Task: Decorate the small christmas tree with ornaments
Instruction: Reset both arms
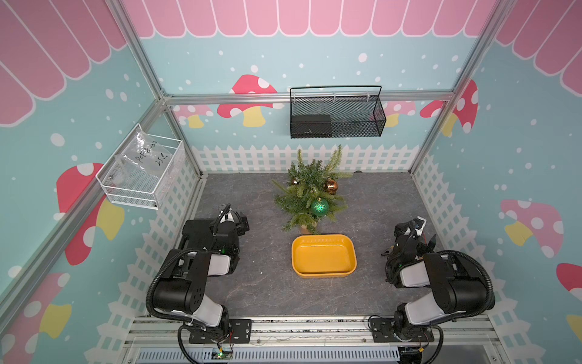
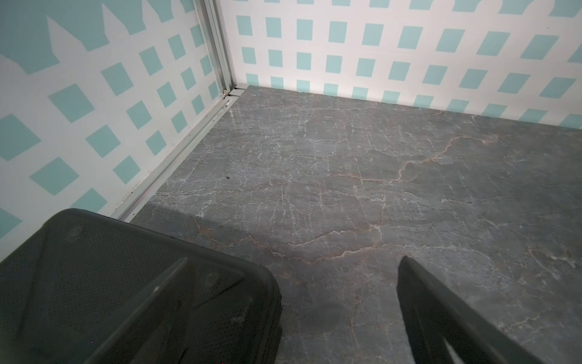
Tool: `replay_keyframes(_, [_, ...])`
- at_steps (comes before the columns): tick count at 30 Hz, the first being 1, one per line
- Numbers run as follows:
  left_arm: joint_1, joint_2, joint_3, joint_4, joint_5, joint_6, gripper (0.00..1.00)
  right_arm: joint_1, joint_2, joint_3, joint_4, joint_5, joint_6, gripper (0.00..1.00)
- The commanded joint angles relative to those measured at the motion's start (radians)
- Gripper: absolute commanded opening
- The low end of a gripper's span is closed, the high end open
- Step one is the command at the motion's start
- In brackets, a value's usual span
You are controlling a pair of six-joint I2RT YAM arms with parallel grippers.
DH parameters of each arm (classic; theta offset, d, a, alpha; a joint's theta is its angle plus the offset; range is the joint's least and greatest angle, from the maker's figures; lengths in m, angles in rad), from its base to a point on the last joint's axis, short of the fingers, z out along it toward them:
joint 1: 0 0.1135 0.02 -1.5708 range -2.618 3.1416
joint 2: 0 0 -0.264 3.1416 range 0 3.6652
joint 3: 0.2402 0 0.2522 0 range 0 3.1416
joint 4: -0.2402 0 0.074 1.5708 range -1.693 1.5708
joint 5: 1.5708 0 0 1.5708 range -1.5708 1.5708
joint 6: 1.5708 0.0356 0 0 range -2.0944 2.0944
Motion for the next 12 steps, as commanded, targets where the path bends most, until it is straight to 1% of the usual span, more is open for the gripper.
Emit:
replay_keyframes(1, [-0.002,-0.004,-0.002,0.025,-0.007,0.027,1.0,-0.002,0.0,0.0,0.017,-0.005,-0.006,1.0])
replay_keyframes(5, [0.003,-0.001,0.01,0.005,0.006,0.024,1.0,-0.002,0.001,0.0,0.017,-0.005,-0.006,1.0])
replay_keyframes(7, [0.019,-0.003,0.016,-0.013,0.027,0.016,1.0,-0.002,0.0,0.0,0.017,-0.004,-0.005,1.0])
replay_keyframes(12, [0.022,-0.007,0.01,-0.004,0.027,0.016,1.0,-0.002,-0.001,0.0,0.017,-0.006,-0.006,1.0])
